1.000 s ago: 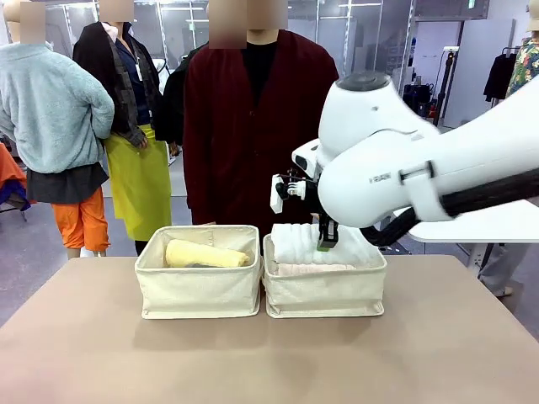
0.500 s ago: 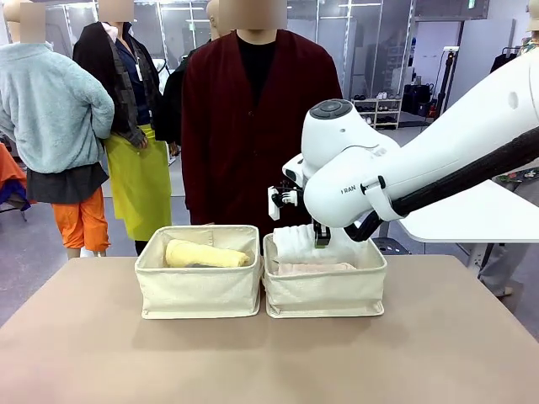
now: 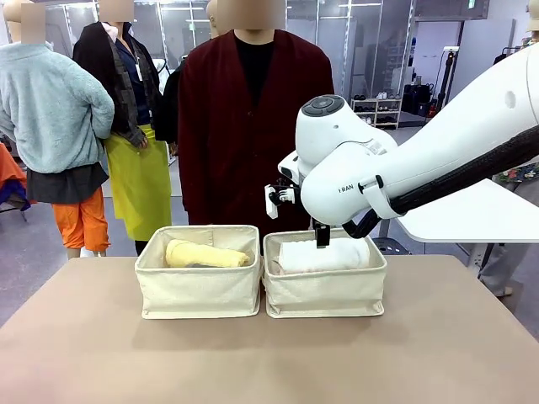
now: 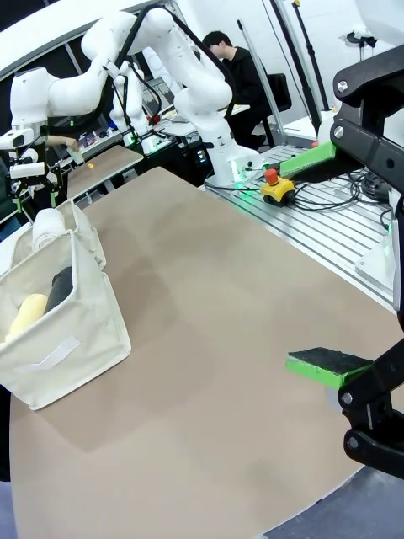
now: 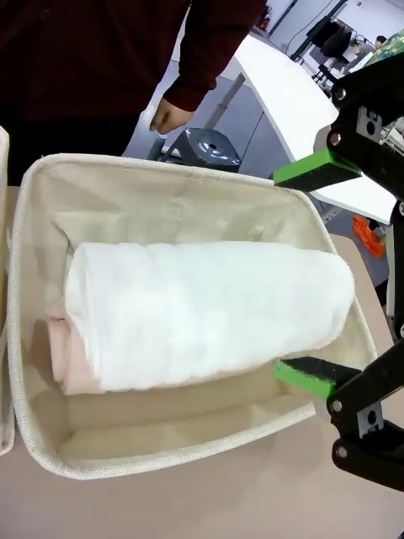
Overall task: Divide the towels into two baskets.
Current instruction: Pick up one hotel-folded towel from the bottom of the table and place it in the Fabric basket indicated by the person.
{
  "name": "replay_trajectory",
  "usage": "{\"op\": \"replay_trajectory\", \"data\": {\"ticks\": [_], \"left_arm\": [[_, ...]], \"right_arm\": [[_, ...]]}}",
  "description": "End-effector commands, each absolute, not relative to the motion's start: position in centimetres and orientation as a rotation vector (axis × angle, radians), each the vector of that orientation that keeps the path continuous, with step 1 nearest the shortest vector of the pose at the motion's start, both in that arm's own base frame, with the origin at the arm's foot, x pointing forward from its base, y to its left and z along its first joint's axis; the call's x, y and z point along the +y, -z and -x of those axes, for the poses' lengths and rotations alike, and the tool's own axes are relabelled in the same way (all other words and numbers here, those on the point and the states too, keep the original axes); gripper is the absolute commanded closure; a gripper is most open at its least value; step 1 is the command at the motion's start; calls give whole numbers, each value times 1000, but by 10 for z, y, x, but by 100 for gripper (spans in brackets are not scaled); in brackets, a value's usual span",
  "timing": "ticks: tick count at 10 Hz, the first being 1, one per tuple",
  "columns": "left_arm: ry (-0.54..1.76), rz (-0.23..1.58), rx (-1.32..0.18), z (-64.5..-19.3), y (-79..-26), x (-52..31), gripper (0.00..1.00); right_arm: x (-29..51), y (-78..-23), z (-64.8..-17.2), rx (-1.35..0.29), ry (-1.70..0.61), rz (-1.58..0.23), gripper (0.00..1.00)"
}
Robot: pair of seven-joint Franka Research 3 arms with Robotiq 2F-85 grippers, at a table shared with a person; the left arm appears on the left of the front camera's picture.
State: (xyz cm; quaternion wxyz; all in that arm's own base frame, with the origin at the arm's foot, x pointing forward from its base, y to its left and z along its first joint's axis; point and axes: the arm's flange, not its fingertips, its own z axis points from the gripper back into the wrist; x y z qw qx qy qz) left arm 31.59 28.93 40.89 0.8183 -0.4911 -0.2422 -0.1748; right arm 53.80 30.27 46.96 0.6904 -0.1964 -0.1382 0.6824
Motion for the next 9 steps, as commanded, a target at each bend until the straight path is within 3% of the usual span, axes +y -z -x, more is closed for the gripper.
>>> {"op": "replay_trajectory", "data": {"ticks": [1,9], "left_arm": [[372,1051,-528,-311,-411,288,0],[372,1051,-528,-311,-411,288,0]], "right_arm": [[291,-468,-522,-332,-1458,453,0],[300,-471,-536,-311,-1510,439,0]]}}
